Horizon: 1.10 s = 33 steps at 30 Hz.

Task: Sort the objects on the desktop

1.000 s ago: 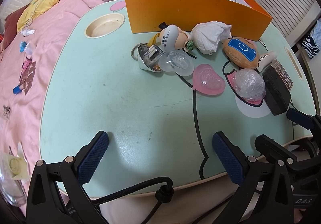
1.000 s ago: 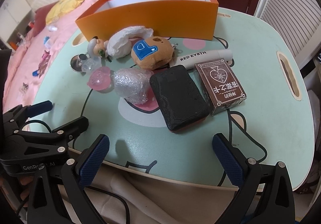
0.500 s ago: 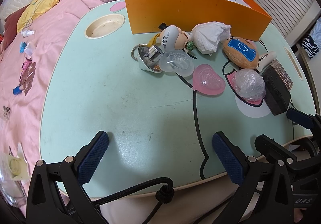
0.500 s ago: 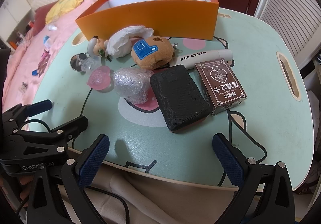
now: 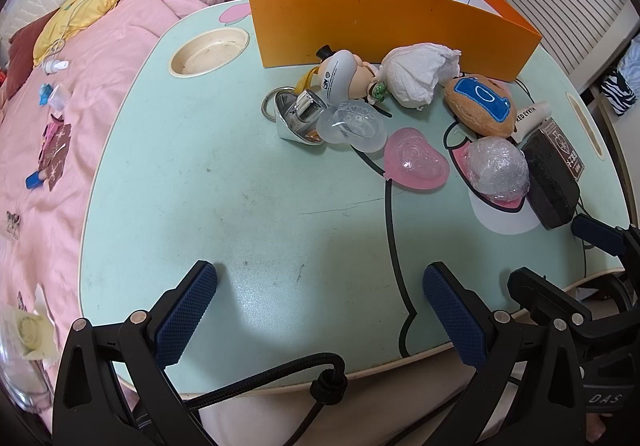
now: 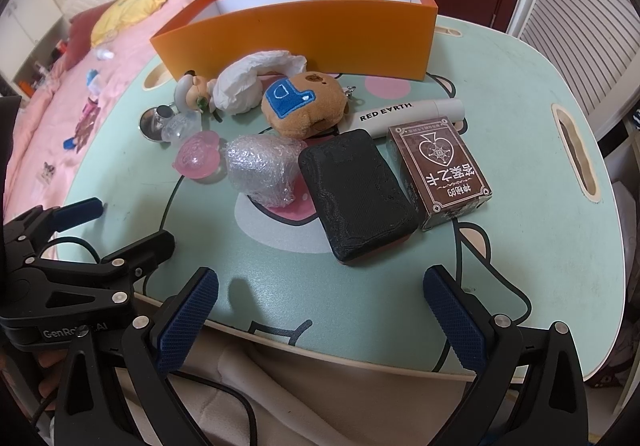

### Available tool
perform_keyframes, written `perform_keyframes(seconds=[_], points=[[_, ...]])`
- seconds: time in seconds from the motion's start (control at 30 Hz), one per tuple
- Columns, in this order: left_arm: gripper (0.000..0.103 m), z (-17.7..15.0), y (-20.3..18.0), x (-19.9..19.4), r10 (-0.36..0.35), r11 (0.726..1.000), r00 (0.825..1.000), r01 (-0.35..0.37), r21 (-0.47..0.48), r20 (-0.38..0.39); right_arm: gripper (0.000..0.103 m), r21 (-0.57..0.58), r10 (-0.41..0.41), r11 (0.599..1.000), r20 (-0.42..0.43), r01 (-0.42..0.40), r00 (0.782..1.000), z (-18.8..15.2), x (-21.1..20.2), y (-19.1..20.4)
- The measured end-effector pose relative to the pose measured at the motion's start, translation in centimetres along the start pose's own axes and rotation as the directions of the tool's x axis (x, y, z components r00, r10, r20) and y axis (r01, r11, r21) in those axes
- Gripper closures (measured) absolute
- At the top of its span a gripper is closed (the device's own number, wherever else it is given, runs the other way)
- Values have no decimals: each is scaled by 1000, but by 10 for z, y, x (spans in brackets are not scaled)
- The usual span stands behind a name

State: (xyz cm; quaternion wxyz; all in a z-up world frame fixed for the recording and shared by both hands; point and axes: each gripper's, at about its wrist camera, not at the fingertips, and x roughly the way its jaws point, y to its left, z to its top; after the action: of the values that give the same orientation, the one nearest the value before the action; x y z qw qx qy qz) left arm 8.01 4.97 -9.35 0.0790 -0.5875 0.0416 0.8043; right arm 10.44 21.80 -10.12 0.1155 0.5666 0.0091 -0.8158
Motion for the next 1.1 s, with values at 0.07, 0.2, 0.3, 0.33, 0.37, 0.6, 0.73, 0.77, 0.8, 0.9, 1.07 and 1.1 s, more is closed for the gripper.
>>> perform_keyframes(seconds=[0.07,0.2,0.3,0.33,0.37,0.6,0.73,0.77,0.8,0.9,1.07,1.1], points=[[0,0,1,0,0,1000,1000,0,-1,0,0,1,0,1000,0,0,1000,0,0,1],[0,1,1,0,1,1000,1000,-1,-4,0,0,2,-1,1000,0,1,1000,-1,1,2],[0,2,0,0,1,1000,1000,-1,-5,0,0,3,-1,1000,0,1,1000,-1,1,2],[0,2,-1,0,1,1000,1000,-1,-5,0,0,3,-1,1000,0,1,1000,-1,1,2],[0,3,-1,0,1,1000,1000,-1,-5,0,0,3,-1,1000,0,1,1000,-1,1,2],[0,3,-2,-1,1,1000,1000,-1,-4,-1,0,2,-1,1000,-1,1,1000,-1,0,1],[0,3,-1,-2,0,1000,1000,0,-3,-1,0,1,-1,1000,-1,1,1000,-1,0,1],[0,3,-3,-2,0,1000,1000,0,-2,-1,0,1,-1,1000,-1,1,1000,-1,0,0],[0,2,0,-2,0,1000,1000,0,-2,-1,0,1,-1,1000,-1,1,1000,-1,0,0],[0,2,0,-3,0,1000,1000,0,-3,-1,0,0,0,1000,-1,0,1000,0,0,0],[0,1,3,-5,-1,1000,1000,1,1,2,0,-1,-1,1000,-1,1,1000,0,0,0],[0,1,2,-5,-2,1000,1000,2,3,3,0,-2,-3,1000,-2,3,1000,0,0,0]])
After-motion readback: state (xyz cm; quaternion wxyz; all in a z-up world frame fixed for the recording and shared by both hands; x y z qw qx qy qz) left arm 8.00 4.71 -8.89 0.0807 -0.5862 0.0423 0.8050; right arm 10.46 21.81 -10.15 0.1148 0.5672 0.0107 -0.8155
